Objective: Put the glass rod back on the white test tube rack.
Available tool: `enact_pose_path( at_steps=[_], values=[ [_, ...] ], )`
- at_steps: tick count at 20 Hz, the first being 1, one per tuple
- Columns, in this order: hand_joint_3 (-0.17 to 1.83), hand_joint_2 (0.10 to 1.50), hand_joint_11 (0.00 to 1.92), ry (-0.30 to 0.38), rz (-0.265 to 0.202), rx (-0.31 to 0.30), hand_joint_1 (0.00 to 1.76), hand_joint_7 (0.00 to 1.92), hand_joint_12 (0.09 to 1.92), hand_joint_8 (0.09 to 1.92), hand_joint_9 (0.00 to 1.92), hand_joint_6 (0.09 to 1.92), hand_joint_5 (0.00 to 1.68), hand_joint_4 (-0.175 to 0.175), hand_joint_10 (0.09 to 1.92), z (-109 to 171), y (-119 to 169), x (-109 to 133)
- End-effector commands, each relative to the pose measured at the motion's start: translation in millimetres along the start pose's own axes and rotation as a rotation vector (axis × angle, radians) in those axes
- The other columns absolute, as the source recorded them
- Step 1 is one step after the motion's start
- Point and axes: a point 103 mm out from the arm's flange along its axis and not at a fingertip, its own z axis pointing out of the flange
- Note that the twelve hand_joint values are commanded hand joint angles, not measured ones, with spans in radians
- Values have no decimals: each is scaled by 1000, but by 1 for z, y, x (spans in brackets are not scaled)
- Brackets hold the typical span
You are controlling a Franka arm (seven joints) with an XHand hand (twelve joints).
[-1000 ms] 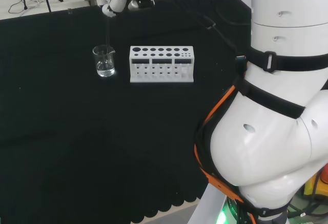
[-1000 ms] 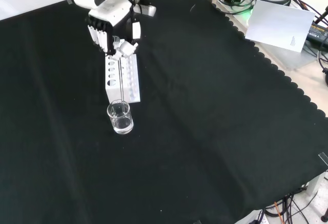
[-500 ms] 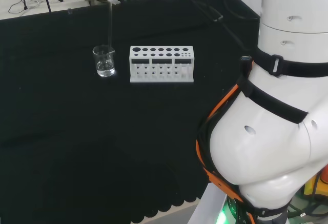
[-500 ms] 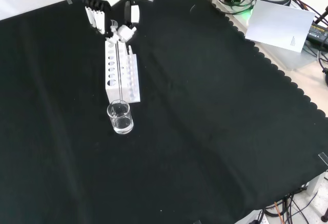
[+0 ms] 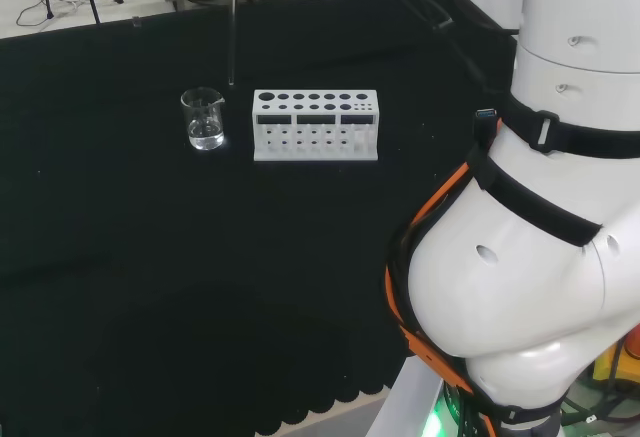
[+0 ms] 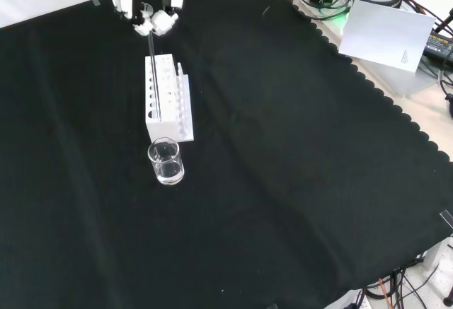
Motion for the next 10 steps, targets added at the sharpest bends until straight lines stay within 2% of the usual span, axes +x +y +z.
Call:
enact_pose_path(
  at_steps=[1,10],
  values=[
    [849,599,1390,4,40,-7,1320,1281,1073,1004,1594,801,1108,-175,947,-7,-1,-19],
    [849,600,1390,9,131,-27,1320,1280,1073,1005,1594,801,1107,-175,947,-17,-21,-72]
  ],
)
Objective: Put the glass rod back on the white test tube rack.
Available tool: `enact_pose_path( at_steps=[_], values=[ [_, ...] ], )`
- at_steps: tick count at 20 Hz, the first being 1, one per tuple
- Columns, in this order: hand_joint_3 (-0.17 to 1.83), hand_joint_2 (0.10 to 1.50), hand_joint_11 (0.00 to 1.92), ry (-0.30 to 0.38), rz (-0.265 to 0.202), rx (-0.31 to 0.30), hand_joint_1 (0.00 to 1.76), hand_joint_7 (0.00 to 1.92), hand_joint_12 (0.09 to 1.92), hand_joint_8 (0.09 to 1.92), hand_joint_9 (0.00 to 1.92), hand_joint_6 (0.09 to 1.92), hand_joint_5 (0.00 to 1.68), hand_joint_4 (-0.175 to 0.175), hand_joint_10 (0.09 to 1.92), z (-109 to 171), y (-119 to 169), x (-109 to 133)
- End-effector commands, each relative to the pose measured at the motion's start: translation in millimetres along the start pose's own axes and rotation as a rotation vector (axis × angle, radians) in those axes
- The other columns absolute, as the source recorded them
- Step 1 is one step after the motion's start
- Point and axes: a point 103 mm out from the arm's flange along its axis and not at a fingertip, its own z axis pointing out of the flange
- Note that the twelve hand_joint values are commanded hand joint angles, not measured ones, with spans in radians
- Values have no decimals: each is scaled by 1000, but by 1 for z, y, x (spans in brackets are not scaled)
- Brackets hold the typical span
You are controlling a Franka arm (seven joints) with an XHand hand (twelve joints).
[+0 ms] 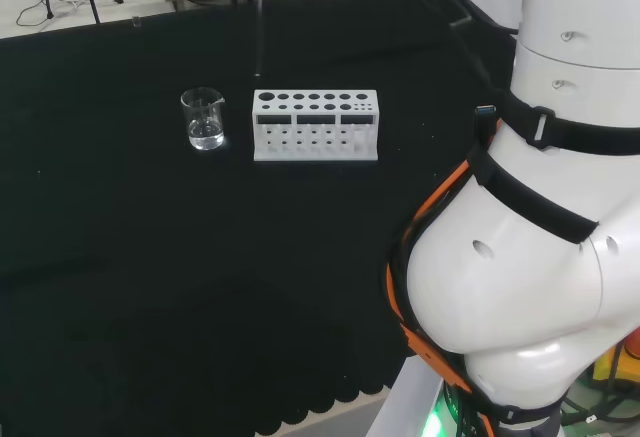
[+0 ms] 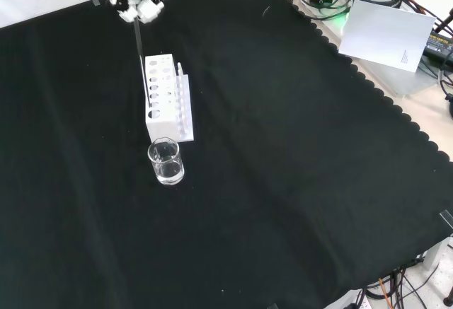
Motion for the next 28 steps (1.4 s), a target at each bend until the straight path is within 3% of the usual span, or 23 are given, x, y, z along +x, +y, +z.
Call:
enact_pose_path(
  at_steps=[1,14,20,28],
  values=[
    [849,600,1390,3,63,-8,1320,1280,1073,1005,1594,801,1107,-175,947,-5,-13,-37],
    [849,600,1390,2,177,-46,1320,1280,1073,1006,1594,801,1107,-175,947,-23,-52,-99],
    [849,600,1390,-6,211,-54,1320,1280,1073,1006,1595,801,1107,-175,947,-26,-67,-115],
    [849,600,1391,-25,219,-46,1320,1280,1073,1006,1595,801,1108,-175,947,-25,-82,-119]
  ],
)
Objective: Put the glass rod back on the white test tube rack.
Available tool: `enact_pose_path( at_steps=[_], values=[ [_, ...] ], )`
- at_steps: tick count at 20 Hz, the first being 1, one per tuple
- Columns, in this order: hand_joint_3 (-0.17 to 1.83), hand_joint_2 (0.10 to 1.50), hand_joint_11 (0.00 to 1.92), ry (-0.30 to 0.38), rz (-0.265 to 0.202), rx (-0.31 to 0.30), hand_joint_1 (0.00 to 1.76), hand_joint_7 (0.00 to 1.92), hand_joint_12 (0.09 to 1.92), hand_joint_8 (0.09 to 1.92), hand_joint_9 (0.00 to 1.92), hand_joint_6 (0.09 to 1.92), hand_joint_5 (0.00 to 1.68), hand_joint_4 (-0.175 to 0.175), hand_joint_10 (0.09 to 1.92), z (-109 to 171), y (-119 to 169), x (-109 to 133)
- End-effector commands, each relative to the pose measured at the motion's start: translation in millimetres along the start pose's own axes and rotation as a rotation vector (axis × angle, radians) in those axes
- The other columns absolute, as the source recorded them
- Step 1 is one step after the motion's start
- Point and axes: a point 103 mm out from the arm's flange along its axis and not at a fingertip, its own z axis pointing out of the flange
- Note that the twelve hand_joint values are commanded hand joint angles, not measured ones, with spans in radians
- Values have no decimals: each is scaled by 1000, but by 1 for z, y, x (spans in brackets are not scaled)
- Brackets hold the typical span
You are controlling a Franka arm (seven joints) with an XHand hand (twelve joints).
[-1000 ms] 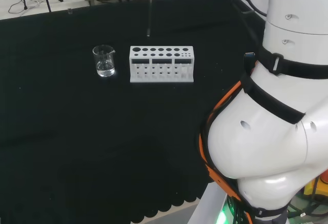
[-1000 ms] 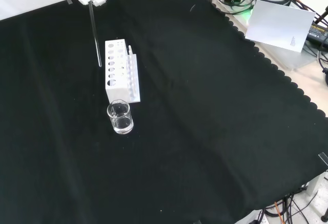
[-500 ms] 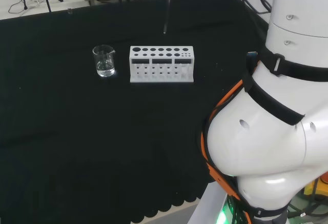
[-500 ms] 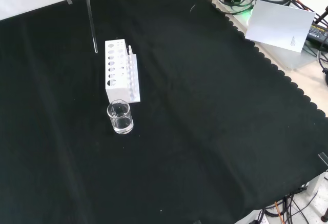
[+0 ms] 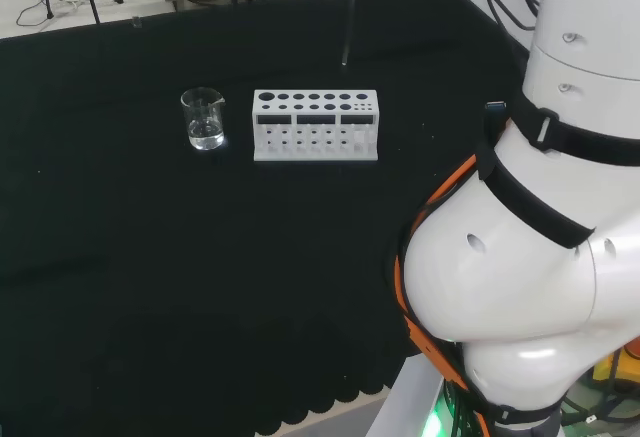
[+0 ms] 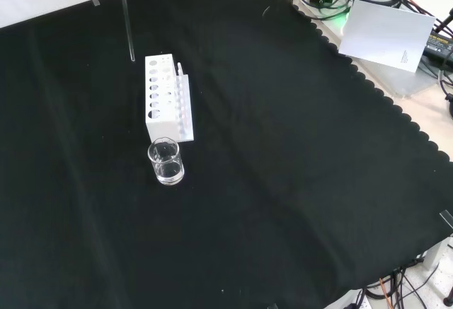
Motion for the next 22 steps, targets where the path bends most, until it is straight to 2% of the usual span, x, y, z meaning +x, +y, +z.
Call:
enact_pose_path(
  at_steps=[1,3,7,16,22],
  values=[
    [849,600,1391,-21,5,-2,1320,1280,1073,1006,1595,801,1108,-175,947,0,-11,-6],
    [849,600,1391,-22,3,-20,1320,1280,1073,1006,1595,801,1108,-175,947,1,-22,-5],
    [850,599,1391,-23,8,-13,1320,1280,1073,1006,1596,801,1108,-175,947,5,-35,-4],
    [852,598,1391,-21,-8,3,1320,1280,1074,1006,1596,801,1109,-175,946,16,-41,4],
    [852,598,1391,-14,-21,5,1320,1280,1074,1007,1596,800,1109,-175,946,20,-35,11]
  ],
)
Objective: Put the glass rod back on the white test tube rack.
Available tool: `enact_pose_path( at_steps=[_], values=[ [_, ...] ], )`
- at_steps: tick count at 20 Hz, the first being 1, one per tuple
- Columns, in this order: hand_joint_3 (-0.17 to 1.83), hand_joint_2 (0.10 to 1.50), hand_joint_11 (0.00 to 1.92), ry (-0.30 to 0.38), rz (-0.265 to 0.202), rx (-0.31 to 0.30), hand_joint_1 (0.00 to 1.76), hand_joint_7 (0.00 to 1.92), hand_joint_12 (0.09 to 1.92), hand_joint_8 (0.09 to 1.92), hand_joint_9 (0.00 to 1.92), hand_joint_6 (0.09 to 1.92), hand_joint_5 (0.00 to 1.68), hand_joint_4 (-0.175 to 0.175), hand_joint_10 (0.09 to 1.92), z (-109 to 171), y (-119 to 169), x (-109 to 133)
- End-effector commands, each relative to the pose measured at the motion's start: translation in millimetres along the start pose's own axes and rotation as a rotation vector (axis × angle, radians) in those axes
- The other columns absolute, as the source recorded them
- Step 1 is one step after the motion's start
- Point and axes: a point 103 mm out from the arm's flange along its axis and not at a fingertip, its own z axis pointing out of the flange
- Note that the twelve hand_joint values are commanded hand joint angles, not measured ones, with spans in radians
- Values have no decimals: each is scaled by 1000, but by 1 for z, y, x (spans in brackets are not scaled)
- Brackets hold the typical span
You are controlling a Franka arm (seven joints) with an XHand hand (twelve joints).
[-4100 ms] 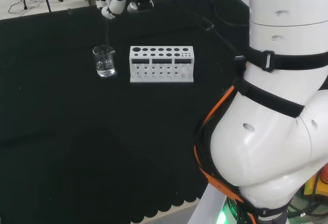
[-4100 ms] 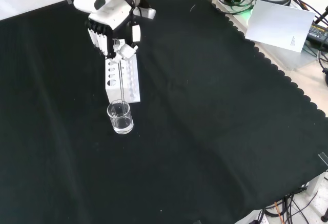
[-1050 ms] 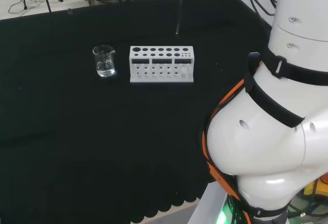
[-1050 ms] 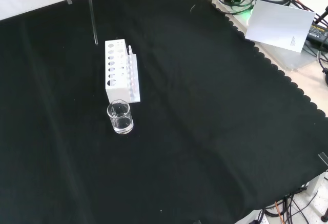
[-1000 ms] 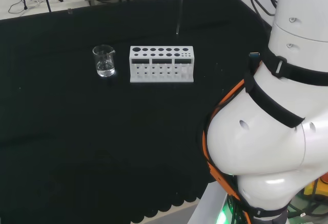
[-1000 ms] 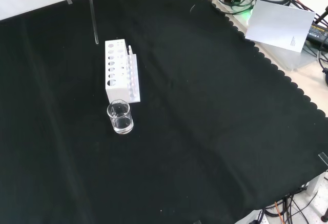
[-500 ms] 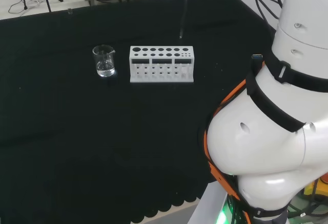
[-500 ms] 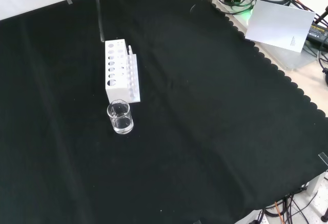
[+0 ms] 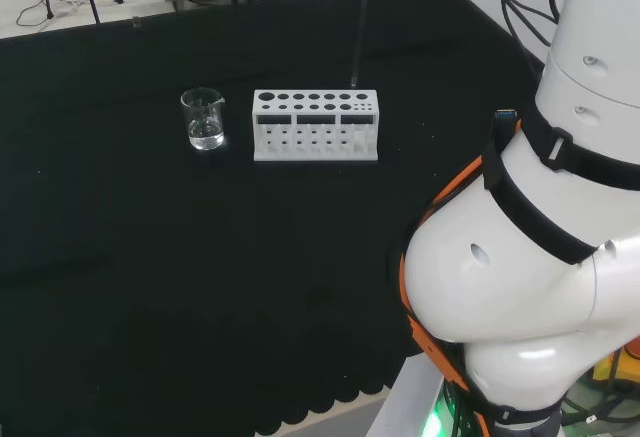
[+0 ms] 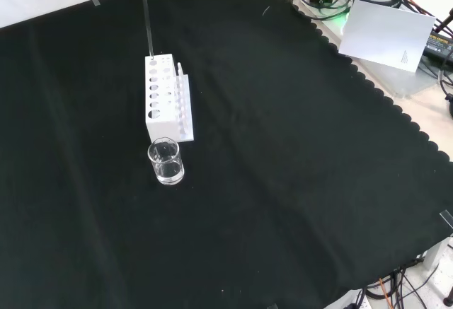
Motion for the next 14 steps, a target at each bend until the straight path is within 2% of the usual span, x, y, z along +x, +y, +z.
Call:
enact_pose_path(
  at_steps=[1,14],
  values=[
    [852,598,1391,5,-9,2,1320,1280,1074,1007,1596,800,1109,-175,946,3,7,5],
    [852,598,1390,20,7,30,1320,1280,1074,1007,1596,800,1109,-175,946,20,13,-7]
  ],
)
